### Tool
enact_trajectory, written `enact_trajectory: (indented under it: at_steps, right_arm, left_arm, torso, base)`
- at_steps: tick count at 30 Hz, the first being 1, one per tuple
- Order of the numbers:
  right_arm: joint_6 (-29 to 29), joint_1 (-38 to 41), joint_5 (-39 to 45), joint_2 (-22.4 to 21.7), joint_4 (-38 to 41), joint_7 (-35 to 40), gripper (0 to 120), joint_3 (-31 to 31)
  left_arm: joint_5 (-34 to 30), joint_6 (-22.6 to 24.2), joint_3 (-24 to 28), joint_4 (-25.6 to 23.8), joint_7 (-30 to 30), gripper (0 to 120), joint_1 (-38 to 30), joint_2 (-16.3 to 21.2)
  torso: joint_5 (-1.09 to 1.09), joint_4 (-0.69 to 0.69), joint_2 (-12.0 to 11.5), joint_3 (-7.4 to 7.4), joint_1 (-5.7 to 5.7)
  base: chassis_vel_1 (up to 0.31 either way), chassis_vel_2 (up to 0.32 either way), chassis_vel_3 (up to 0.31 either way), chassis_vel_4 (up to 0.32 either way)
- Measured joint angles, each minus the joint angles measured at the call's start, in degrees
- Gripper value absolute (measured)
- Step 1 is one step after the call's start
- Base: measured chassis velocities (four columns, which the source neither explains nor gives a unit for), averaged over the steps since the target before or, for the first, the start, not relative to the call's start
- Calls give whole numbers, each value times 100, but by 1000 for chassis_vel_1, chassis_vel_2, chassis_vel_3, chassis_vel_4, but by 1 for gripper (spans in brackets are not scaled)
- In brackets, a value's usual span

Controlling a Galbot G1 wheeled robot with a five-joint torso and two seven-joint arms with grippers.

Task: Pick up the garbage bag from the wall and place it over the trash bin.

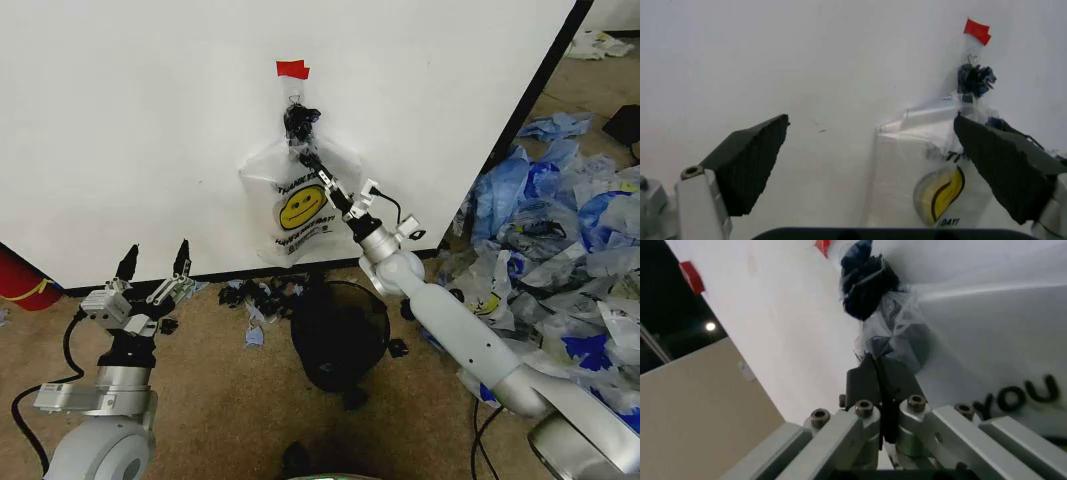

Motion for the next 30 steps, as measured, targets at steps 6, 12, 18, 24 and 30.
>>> enact_trajectory:
  at_steps: [6,12,18,24,30]
  right_arm:
    - [6,-209,-89,-187,149,-115,0,14]
    - [0,-553,-377,-532,304,-657,0,105]
    - [0,-729,-564,-827,432,-967,0,218]
    - [4,-913,-707,-1107,553,-1102,0,340]
    - [6,-1044,-780,-1255,621,-1172,0,432]
  left_arm:
    - [0,11,36,20,-4,98,-41,21]
    - [-2,12,139,86,-8,98,-120,66]
    - [-2,12,274,151,-11,98,-236,92]
    - [-1,11,429,236,-12,98,-358,130]
    - [3,13,545,287,-15,98,-458,150]
  torso:
    - [0,1,0,0,0]
    - [0,1,0,0,0]
    - [-1,1,0,0,0]
    - [-1,0,0,0,0]
    - [-2,0,0,0,0]
  base:
    - [0,0,0,0]
    - [0,0,0,0]
    - [0,0,0,0]
    - [0,0,0,0]
    - [0,0,0,0]
